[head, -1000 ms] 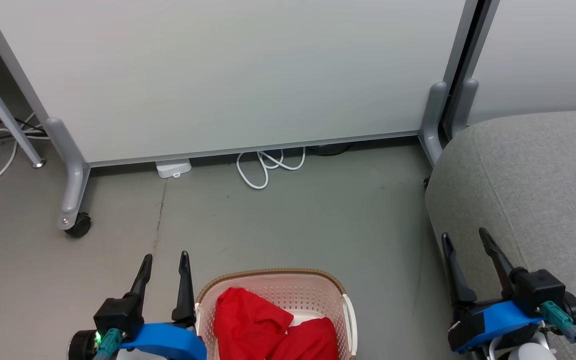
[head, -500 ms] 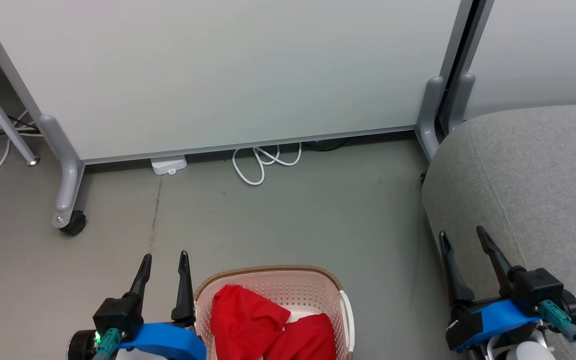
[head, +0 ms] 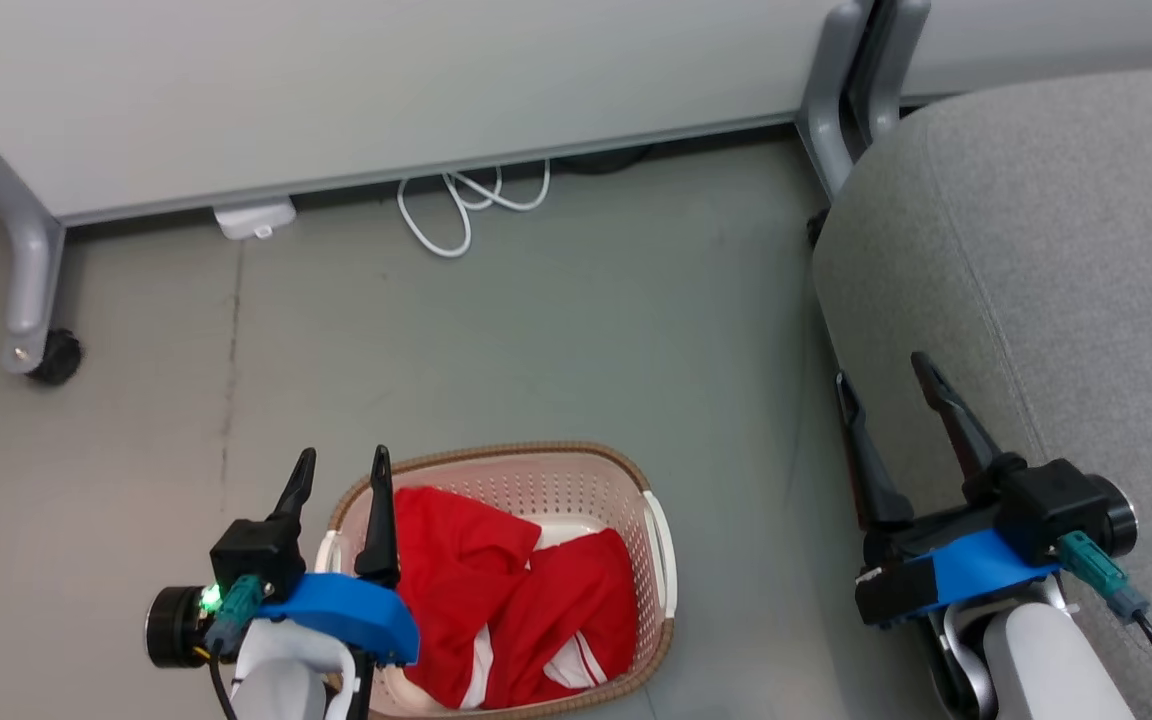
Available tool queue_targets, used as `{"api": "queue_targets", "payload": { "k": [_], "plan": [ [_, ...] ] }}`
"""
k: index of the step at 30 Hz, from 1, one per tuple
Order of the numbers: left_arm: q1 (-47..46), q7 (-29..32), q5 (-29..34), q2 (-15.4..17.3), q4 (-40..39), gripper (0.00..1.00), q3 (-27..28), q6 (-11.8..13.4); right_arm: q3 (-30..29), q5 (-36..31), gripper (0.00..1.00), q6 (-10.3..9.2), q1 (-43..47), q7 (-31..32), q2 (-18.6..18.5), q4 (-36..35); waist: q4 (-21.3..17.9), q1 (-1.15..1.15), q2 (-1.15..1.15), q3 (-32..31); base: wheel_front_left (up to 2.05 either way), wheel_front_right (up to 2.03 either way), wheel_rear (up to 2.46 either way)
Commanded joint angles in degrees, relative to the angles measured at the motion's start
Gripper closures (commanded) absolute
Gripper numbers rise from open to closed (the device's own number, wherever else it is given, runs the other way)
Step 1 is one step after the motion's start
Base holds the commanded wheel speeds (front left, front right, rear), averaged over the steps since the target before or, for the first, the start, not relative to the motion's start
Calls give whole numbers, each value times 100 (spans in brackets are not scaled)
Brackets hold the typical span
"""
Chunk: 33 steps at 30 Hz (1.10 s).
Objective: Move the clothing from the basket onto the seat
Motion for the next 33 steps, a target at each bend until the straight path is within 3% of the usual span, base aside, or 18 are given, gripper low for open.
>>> {"api": "queue_targets", "payload": {
  "k": [1,9,22,33],
  "plan": [
    [-131,-11,21,23,35,0,-6,8,3,19,0,1,-103,-18,-22,-36,-193,0,0,461,0,0,0],
    [-1369,-5,-99,19,1266,0,-55,-120,-116,-106,0,1,-563,-18,-19,-495,-450,0,0,1744,0,0,0],
    [-2296,-19,-294,-3,2408,0,-11,84,61,1,0,1,-773,-19,-16,-979,-670,0,0,2924,0,0,0],
    [-3029,-1,-305,321,3359,0,61,293,153,272,0,1,-929,-18,-17,-1152,-897,0,0,3741,0,0,0]
  ]
}}
